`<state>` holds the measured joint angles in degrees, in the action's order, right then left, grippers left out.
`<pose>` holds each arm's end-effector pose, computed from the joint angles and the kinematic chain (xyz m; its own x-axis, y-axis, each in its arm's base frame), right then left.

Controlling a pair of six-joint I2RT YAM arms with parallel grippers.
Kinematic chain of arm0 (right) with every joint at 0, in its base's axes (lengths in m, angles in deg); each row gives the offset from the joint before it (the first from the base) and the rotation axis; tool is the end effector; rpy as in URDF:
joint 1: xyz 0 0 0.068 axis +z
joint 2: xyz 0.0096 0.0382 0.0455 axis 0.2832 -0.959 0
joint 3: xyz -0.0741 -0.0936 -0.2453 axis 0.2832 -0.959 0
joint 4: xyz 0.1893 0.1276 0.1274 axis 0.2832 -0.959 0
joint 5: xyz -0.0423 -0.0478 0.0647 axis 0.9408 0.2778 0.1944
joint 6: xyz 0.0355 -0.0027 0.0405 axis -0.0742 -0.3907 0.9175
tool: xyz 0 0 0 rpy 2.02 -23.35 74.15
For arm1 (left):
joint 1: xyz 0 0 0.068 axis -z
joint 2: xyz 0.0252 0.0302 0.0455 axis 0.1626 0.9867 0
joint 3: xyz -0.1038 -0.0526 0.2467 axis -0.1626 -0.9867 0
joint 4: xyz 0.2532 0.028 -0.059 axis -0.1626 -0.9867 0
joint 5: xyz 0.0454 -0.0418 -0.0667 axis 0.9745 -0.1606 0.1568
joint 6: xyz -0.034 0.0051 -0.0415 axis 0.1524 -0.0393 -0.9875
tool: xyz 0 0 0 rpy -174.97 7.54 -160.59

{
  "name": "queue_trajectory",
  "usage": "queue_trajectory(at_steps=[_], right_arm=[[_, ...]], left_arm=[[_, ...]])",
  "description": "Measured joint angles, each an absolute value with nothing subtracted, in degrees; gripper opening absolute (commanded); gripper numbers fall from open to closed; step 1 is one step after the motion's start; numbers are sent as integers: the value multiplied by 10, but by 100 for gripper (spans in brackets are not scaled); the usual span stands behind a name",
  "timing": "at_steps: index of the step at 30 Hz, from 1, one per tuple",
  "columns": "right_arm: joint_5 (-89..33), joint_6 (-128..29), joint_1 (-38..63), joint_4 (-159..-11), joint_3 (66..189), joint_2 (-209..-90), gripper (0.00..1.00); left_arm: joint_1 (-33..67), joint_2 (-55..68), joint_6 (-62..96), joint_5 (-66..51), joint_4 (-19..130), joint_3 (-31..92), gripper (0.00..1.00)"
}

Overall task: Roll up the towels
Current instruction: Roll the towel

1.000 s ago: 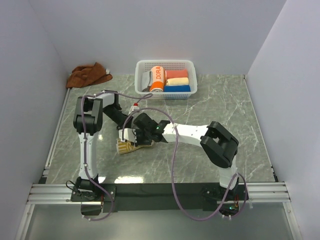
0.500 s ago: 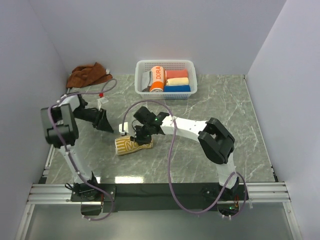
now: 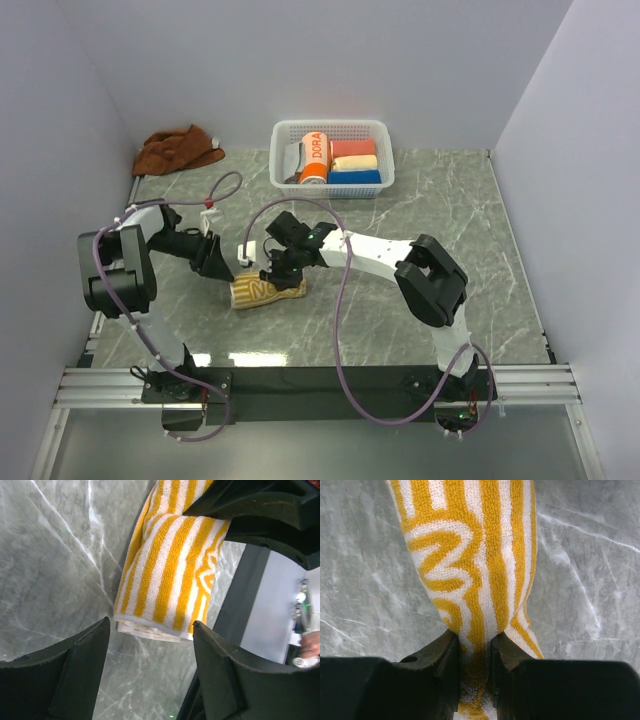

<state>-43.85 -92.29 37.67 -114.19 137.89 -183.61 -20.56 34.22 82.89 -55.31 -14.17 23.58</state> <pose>0.2416 0.3578 0.1941 0.1071 -0.7793 -0.6175 -0.9935 -0.1079 -0.0361 0.2860 0.0266 0.1767 -0.8178 0.3001 -0.4910 0.5753 0.4449 -0.6863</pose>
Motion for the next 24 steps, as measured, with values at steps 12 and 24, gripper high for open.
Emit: queue_trajectory(at_steps=[12,24], right_arm=[[-407,-869,380,-1133,1381,-1838,0],[-379,-837,386,-1122,1372,-1832,63]], left_arm=[[-196,425,860,-555,-208,272,71],[-168,469,845,-569,-235,296,4]])
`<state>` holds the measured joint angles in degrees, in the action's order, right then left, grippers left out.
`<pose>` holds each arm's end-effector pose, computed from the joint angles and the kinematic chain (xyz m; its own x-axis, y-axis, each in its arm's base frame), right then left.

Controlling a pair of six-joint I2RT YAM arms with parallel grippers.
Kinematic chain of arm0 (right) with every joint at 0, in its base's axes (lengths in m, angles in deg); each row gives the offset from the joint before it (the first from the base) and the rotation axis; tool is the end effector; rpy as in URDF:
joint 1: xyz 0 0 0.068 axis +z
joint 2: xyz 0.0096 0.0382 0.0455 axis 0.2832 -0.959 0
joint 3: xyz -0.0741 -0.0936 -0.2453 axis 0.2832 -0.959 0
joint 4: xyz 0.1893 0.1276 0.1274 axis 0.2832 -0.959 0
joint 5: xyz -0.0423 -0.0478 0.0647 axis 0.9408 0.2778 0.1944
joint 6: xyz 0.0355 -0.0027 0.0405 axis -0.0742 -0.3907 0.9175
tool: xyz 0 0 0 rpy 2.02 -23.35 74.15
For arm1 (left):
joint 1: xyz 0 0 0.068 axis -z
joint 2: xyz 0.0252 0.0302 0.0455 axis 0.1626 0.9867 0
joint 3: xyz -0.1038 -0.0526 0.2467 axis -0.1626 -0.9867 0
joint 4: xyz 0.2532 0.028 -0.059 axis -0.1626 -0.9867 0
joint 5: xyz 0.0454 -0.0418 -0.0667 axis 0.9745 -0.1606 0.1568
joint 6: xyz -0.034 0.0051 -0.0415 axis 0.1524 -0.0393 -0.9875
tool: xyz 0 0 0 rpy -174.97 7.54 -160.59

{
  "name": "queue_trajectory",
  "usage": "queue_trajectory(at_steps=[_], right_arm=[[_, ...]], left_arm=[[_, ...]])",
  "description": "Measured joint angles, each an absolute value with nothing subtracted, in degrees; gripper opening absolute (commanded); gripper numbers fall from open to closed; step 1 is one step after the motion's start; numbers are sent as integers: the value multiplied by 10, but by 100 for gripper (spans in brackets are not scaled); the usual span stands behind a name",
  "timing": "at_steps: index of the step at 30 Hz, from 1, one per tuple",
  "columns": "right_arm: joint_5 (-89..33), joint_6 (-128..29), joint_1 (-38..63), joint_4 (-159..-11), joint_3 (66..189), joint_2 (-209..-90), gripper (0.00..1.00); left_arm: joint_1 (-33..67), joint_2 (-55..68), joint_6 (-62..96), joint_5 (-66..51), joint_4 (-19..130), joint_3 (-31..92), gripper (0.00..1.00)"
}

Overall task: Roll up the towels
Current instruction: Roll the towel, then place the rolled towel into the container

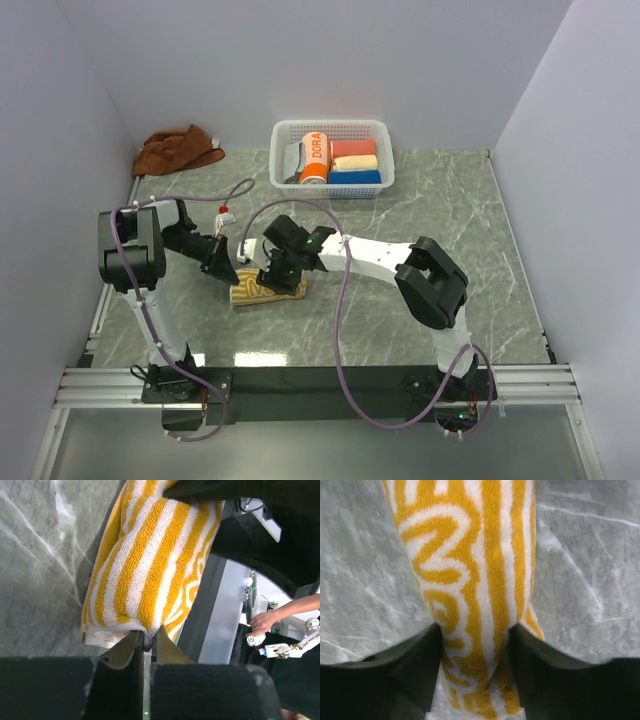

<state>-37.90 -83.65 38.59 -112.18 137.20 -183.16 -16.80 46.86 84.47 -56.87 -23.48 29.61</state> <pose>0.2394 0.3607 0.1946 -0.0202 -0.8011 -0.5983 -0.9982 0.0499 -0.0332 0.3050 0.0096 0.1425 -0.8945 0.3301 -0.3016 0.4139 0.3559 -0.8379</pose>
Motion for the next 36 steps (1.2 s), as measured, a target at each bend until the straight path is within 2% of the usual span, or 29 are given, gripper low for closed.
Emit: queue_trajectory(at_steps=[1,2,4,6,13,18,22,24,27,28,30,31,32,33,36], right_arm=[[-374,-838,387,-1120,1367,-1828,66],[-370,-839,387,-1116,1361,-1825,83],[-362,-839,389,-1104,1345,-1817,84],[-357,-842,391,-1091,1323,-1804,90],[-313,-871,420,-1020,1233,-1751,94],[-286,-893,426,-996,1224,-1756,91],[-264,-902,424,-981,1233,-1784,79],[-257,-902,420,-977,1243,-1800,76],[-260,-897,411,-983,1259,-1814,62],[-262,-896,409,-986,1264,-1817,51],[-271,-889,406,-1001,1278,-1825,42],[-276,-886,404,-1012,1286,-1828,31],[-281,-882,401,-1023,1296,-1832,19],[-290,-879,398,-1036,1307,-1837,0],[-312,-866,387,-1063,1328,-1847,0]], left_arm=[[-169,470,842,-570,-235,296,4],[-170,472,841,-572,-235,296,4],[-171,476,838,-579,-237,300,4],[-172,485,833,-586,-237,306,4],[-172,516,827,-599,-245,316,4],[-172,519,821,-598,-248,326,5],[-172,525,815,-598,-249,338,9],[-172,527,812,-598,-248,340,11],[-172,527,812,-598,-248,340,21],[-173,527,813,-598,-247,340,31],[-175,527,813,-597,-246,343,38],[-177,527,813,-598,-245,344,47],[-180,526,816,-598,-244,345,51],[-183,526,816,-597,-243,345,59],[-195,521,818,-595,-236,345,73]])
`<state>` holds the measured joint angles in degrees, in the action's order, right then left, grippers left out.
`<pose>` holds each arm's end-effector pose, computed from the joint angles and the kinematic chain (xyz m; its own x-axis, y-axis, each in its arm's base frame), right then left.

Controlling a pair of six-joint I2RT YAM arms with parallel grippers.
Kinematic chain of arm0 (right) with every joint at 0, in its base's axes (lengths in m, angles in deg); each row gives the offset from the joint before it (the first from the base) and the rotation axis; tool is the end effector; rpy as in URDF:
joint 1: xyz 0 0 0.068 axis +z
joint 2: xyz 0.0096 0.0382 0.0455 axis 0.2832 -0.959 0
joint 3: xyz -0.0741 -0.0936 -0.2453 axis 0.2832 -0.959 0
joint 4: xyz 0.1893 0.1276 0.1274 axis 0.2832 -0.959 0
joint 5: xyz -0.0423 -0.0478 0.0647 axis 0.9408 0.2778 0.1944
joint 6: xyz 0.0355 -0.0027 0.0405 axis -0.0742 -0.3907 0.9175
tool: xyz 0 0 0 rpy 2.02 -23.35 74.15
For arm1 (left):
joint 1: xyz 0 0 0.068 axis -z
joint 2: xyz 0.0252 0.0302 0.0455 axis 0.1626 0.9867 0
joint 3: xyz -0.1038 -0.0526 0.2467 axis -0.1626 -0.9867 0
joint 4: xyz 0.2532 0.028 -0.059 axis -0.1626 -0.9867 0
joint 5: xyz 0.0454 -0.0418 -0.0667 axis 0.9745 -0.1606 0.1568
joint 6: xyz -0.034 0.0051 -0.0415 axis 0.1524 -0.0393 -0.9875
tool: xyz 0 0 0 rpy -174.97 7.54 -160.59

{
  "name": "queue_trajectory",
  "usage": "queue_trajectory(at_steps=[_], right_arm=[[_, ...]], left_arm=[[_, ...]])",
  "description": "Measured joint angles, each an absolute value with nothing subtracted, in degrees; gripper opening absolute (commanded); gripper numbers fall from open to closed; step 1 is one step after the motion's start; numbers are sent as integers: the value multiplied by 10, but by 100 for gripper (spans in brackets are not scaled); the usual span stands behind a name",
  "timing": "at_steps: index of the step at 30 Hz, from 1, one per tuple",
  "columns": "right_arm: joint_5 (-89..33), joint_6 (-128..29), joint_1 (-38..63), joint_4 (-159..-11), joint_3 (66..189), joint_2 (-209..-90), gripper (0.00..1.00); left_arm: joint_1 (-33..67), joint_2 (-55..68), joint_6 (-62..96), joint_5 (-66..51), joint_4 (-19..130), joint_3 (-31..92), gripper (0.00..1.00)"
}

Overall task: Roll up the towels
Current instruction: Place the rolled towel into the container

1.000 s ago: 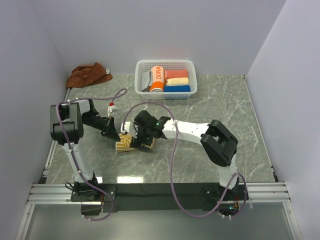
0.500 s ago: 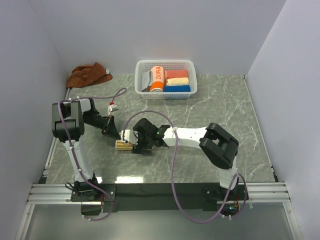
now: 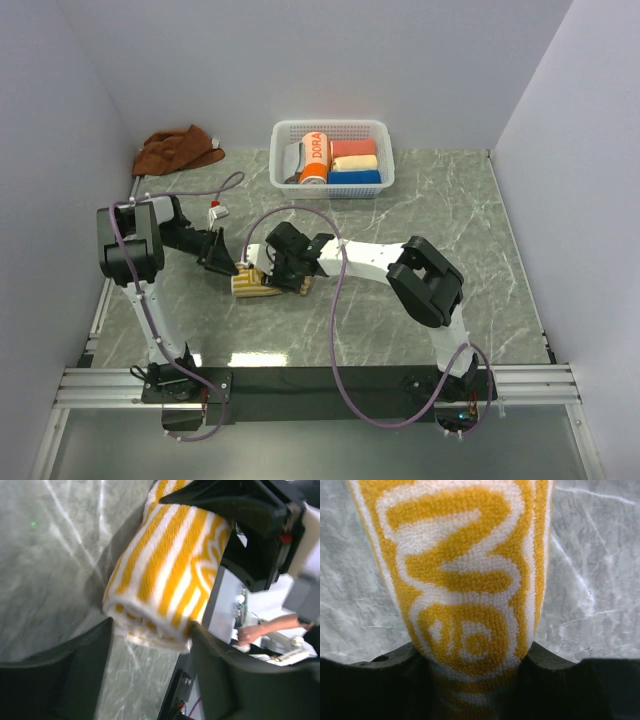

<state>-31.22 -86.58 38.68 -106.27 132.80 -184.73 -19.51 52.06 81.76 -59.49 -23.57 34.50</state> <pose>0.2413 0.3576 0.1657 0.0255 -0.8368 -0.5469 -0.9873 0.0646 -0.1448 0.3246 0.0268 0.1313 -0.9329 0.2364 -0.2716 0.3441 0.3628 -0.8660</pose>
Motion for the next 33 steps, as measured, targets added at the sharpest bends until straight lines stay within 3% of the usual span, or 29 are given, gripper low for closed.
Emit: queue_trajectory(at_steps=[2,3,15,24,33], right_arm=[[-325,-855,380,-1067,1331,-1848,0],[-333,-848,375,-1068,1331,-1848,0],[-450,-704,268,-1161,1350,-1837,0],[-532,-580,158,-1207,1434,-1812,0],[-417,-486,88,-1210,1610,-1820,0]], left_arm=[[-206,509,818,-592,-234,345,83],[-215,497,817,-591,-234,346,99],[-271,308,796,-568,-206,413,99],[-268,275,747,-573,-176,434,100],[-265,244,693,-580,-143,431,99]])
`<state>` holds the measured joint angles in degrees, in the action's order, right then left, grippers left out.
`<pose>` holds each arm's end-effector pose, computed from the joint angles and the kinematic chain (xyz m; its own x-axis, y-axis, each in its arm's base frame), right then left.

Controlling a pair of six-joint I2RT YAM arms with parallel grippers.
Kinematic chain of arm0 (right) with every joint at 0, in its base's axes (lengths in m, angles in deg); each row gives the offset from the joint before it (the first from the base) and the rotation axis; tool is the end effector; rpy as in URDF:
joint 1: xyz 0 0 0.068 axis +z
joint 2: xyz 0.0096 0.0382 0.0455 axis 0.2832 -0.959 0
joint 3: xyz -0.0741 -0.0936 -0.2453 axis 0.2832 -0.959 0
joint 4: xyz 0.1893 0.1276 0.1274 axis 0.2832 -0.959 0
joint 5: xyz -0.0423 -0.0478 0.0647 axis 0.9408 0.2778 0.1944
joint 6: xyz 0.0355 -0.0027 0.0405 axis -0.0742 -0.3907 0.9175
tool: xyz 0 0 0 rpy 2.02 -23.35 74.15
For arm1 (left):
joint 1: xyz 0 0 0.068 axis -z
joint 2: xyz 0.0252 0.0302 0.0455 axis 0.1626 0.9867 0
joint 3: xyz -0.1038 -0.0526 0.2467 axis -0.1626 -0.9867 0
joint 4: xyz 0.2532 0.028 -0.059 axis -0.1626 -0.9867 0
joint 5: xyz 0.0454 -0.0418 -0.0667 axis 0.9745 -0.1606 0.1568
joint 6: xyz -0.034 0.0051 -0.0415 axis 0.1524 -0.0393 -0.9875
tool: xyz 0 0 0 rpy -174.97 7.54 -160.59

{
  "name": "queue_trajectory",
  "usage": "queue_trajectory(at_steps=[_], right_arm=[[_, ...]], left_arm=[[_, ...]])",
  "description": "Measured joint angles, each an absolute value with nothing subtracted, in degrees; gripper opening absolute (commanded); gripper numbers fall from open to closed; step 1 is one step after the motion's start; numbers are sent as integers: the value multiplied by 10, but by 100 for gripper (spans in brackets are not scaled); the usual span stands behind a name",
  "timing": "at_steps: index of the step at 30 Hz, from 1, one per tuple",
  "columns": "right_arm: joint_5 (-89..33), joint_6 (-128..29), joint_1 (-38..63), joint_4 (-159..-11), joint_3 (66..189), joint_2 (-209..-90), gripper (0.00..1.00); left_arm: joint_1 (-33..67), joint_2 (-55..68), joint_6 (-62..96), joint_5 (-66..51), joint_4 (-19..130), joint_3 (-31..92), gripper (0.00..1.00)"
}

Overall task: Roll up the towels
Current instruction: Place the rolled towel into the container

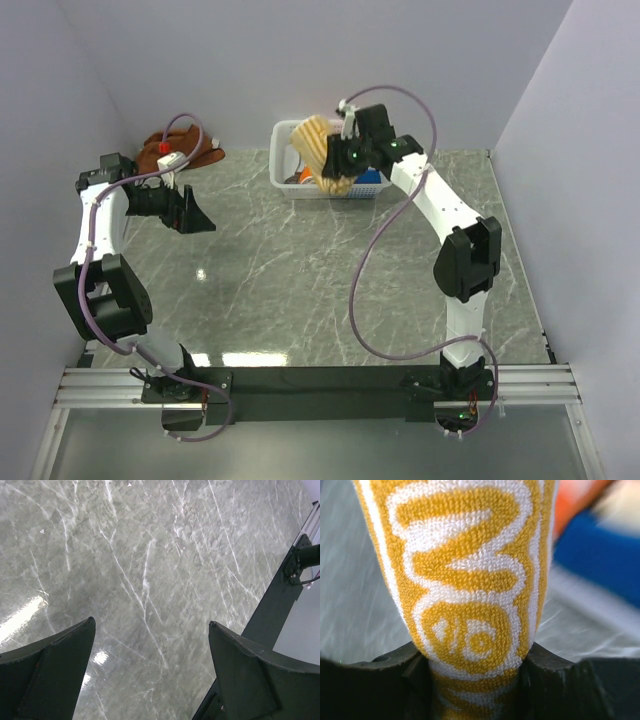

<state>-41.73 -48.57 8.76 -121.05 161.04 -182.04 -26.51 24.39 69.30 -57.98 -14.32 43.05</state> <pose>0.4074 0.2059 0.3260 -0.6705 -0.1812 -0.7195 -0.5605 0.7590 0.3312 0.3042 0.0621 0.3096 -0.6802 0.1445 -0.7186 0.6347 0.6065 -0.4788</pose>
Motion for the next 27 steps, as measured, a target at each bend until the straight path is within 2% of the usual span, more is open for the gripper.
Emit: queue_trajectory(at_steps=[5,11,19,27], right_arm=[[-272,-454,82,-1206,1717,-1849,0],[-146,-447,64,-1197,1745,-1884,0],[-70,-438,2,-1198,1744,-1955,0],[-58,-431,-8,-1196,1771,-1999,0]], left_arm=[[-265,243,674,-580,-139,428,99],[-265,227,654,-580,-125,408,99],[-265,216,633,-579,-109,388,100],[-265,215,627,-578,-104,384,99]])
